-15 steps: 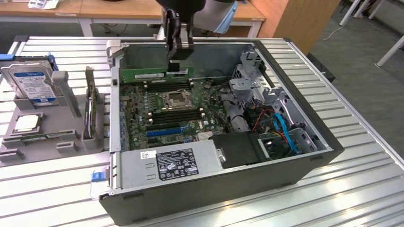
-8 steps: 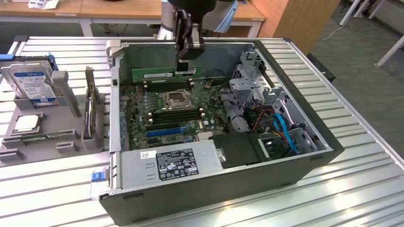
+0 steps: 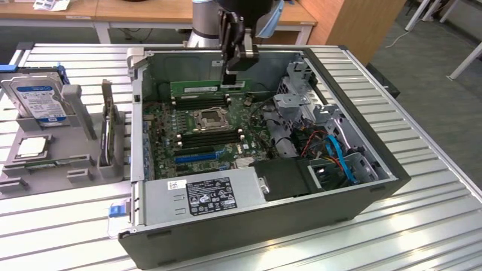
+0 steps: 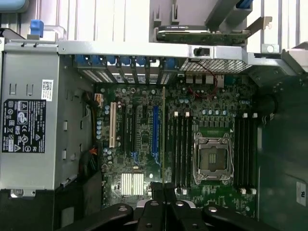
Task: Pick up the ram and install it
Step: 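Pick up the ram and move it above insertion slot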
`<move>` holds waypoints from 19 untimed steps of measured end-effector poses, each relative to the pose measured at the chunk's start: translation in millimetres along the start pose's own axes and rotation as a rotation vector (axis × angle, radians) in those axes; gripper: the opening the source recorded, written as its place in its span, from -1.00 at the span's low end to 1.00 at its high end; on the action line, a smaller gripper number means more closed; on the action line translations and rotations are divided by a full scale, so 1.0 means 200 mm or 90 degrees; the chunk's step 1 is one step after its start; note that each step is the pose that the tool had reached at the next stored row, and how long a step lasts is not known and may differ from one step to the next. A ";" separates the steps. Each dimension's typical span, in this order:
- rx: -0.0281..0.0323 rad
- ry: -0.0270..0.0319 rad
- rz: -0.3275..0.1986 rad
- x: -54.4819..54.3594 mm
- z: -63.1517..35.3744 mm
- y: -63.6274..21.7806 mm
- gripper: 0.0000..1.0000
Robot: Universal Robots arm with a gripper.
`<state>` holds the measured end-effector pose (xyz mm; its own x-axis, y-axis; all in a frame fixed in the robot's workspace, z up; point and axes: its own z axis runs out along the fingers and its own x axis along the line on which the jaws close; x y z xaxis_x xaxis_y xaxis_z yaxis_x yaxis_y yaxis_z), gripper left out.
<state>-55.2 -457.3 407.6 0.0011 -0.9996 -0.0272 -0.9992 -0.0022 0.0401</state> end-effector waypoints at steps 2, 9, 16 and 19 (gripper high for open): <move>-0.0001 0.0000 0.000 0.00 -0.001 -0.024 -0.76; -0.0005 0.0000 0.000 0.00 -0.004 -0.096 -0.76; -0.0003 -0.0003 0.000 0.00 0.000 -0.097 -0.76; -0.0004 -0.0001 0.000 0.00 0.019 -0.098 -0.76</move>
<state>-35.8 -457.3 403.0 0.0011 -0.9996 -0.0274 -0.9992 -0.0022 0.0407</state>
